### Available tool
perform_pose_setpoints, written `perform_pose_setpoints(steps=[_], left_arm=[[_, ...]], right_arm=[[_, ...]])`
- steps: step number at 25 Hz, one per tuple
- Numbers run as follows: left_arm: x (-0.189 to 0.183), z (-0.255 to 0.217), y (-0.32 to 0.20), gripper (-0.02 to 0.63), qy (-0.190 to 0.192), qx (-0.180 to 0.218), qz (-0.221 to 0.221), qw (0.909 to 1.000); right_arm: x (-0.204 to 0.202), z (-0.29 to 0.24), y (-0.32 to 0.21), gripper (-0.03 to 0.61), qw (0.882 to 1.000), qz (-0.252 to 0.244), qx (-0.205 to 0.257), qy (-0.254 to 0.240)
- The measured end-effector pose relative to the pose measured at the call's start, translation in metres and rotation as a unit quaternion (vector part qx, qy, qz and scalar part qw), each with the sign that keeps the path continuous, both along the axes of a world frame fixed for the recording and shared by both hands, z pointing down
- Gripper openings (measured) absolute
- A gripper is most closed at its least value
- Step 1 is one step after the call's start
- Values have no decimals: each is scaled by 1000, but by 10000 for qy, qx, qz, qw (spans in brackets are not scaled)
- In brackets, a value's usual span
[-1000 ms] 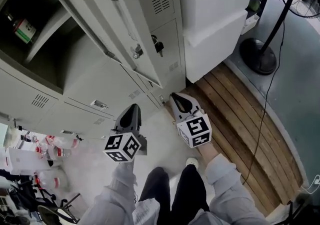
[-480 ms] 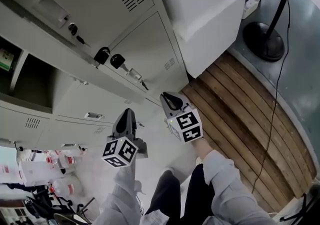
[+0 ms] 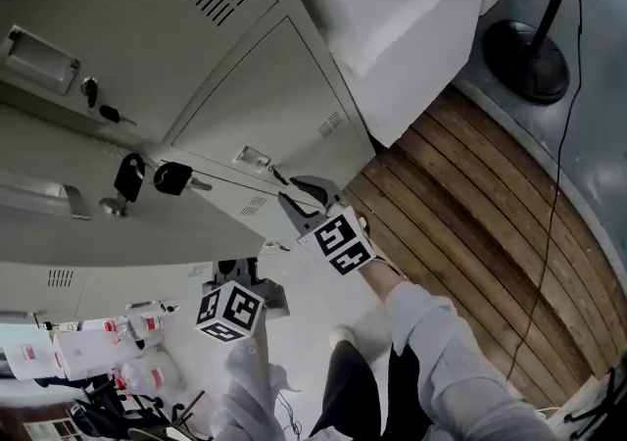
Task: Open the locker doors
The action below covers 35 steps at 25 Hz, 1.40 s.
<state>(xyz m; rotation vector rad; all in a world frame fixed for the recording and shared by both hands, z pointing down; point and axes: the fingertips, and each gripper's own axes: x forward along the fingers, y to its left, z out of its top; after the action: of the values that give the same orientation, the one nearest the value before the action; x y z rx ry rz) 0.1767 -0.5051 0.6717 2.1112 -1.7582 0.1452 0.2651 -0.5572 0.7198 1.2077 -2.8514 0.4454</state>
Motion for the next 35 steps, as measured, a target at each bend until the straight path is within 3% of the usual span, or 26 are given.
perform_pose_setpoints(steps=[4,16,26,35], left_arm=[[-14,-2,-2,14,-72,-28,-95,9999],[-37,3,4,14,-120,-196,-167,9996],[-56,10,13,14,-97,-304,-301,9990],[-45,14,16,14,-49,-291,-152,9995]], right_arm=[[-20,-3,-20,123,9999,-145,-9,-6],[-73,3,-54,123,9948,-574,376,759],[-90,-3,-66,132,9900,-803,537,1026],[-73,-3,-46,130,9913,-630,624,968]])
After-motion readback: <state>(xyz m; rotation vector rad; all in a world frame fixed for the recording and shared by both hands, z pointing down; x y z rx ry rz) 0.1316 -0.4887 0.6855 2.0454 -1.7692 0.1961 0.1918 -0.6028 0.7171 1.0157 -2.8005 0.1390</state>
